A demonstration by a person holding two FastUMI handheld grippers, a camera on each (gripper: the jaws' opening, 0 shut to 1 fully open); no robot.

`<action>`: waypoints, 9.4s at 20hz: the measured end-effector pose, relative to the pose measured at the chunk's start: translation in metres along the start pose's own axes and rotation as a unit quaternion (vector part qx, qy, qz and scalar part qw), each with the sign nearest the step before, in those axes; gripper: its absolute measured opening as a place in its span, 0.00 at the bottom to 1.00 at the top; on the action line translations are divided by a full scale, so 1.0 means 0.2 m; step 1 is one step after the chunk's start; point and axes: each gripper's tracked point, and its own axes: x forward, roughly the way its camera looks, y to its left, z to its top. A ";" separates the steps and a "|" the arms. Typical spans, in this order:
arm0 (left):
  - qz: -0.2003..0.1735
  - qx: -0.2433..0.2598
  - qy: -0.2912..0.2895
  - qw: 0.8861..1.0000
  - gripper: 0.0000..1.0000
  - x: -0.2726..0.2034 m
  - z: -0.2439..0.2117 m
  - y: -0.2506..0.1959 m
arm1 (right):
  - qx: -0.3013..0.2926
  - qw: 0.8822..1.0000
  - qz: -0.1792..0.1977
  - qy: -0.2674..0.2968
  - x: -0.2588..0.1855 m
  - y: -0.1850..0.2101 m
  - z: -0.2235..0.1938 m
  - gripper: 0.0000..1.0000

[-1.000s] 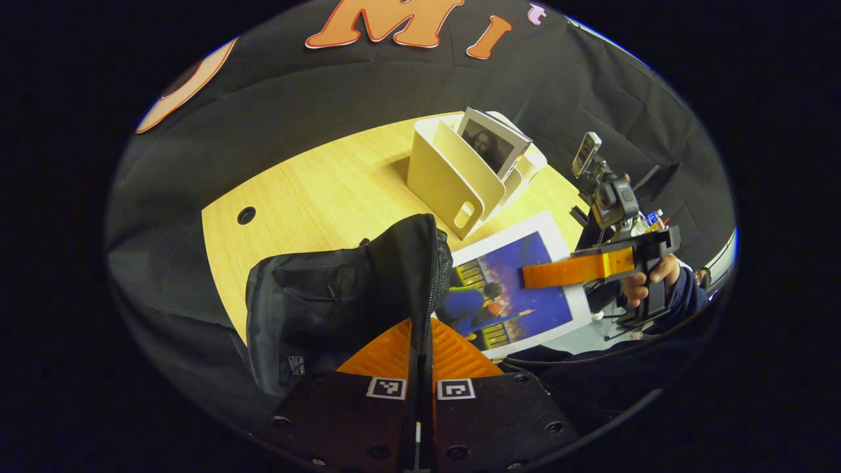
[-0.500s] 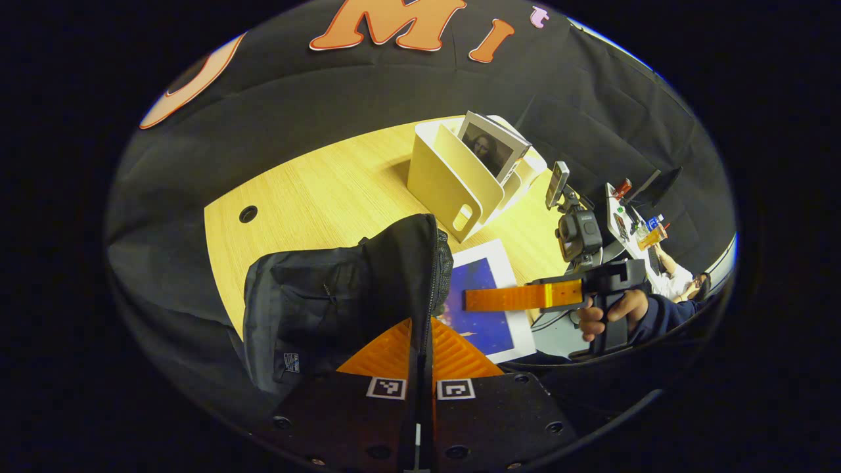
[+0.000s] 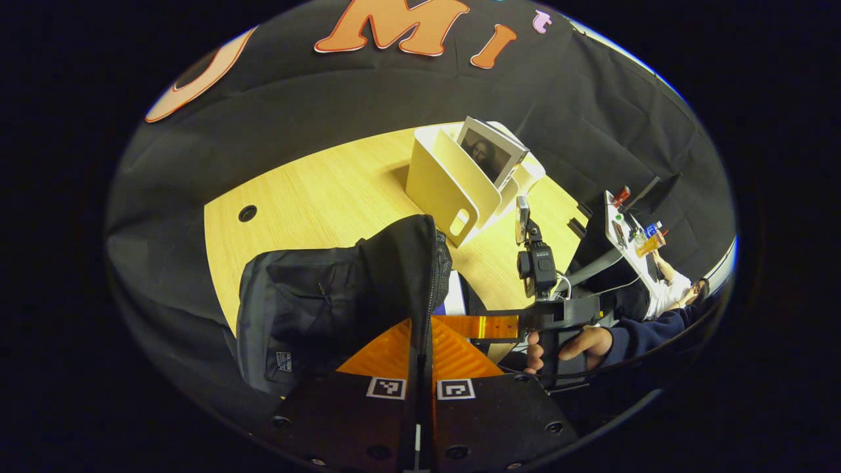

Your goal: Open the schoolbag, grab two books from the bookshelf and put them into the schoolbag.

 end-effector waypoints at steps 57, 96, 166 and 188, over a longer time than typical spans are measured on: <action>0.069 -0.103 0.023 0.992 0.03 0.52 -0.69 0.34 | -0.382 0.865 -0.319 0.062 -0.93 -0.04 1.78 0.99; 0.022 -0.060 0.013 0.998 0.03 0.53 -0.72 0.37 | -0.246 0.891 -0.381 0.025 -1.23 -0.10 1.49 0.34; -0.018 0.037 -0.009 0.999 0.03 0.25 -0.50 0.32 | 0.020 0.998 0.062 -0.004 -0.12 0.15 0.05 0.31; 0.097 -0.028 -0.005 0.995 0.04 0.45 -0.60 0.19 | -0.198 0.977 -0.073 -0.026 -0.70 -0.09 0.53 0.96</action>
